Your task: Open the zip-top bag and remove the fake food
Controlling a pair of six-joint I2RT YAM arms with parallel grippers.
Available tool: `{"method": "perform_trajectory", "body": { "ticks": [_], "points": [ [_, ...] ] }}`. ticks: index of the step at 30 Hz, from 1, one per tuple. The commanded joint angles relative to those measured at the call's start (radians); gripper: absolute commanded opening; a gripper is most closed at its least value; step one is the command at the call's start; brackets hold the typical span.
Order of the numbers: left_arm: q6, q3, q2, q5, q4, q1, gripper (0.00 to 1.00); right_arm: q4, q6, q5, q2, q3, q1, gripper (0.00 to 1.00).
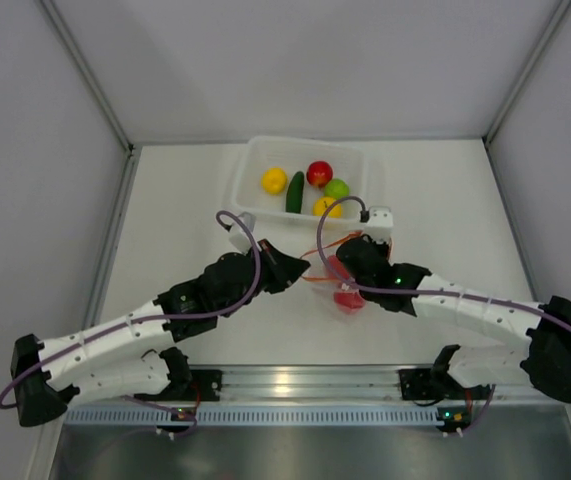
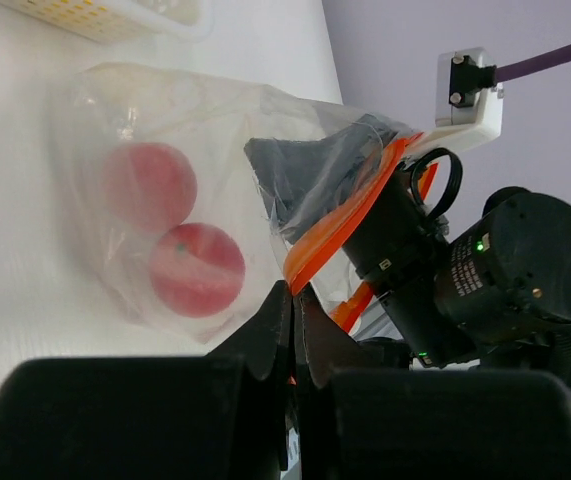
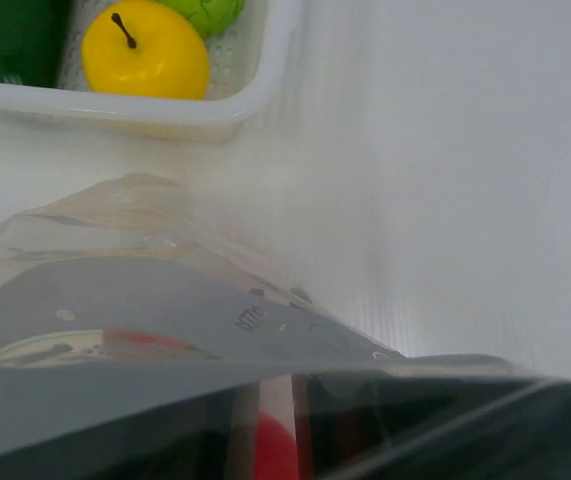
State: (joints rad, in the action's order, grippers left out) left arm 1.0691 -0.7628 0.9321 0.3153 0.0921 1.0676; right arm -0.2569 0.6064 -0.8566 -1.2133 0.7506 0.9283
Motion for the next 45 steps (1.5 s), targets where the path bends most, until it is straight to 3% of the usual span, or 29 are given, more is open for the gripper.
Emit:
{"method": "perform_trajectory", "body": {
  "ticks": [1,10,14,22,32,36,45],
  "points": [
    [-0.005,0.003,-0.001,0.034,-0.052,-0.005,0.00,-0.188,-0.121,-0.040,0.017,0.070,-0.046,0.18],
    [-0.020,0.008,0.073,0.030,-0.051,-0.005,0.00,-0.026,-0.177,0.351,-0.092,0.043,-0.054,0.23],
    [-0.026,0.016,0.067,0.039,-0.049,-0.005,0.00,0.008,-0.171,0.415,-0.117,0.043,-0.051,0.26],
    [-0.032,0.017,0.083,0.048,-0.049,-0.006,0.00,0.105,-0.146,0.522,-0.083,0.018,-0.051,0.43],
    [-0.034,0.016,0.119,0.051,-0.049,-0.005,0.00,0.188,-0.119,0.579,-0.074,-0.017,-0.039,0.55],
    [-0.029,0.019,0.123,0.048,-0.051,-0.006,0.00,0.203,-0.140,0.631,-0.097,-0.013,-0.023,0.64],
    [-0.035,0.022,0.113,0.048,-0.051,-0.006,0.00,0.157,-0.162,0.510,-0.252,0.059,-0.022,0.69]
  ]
}}
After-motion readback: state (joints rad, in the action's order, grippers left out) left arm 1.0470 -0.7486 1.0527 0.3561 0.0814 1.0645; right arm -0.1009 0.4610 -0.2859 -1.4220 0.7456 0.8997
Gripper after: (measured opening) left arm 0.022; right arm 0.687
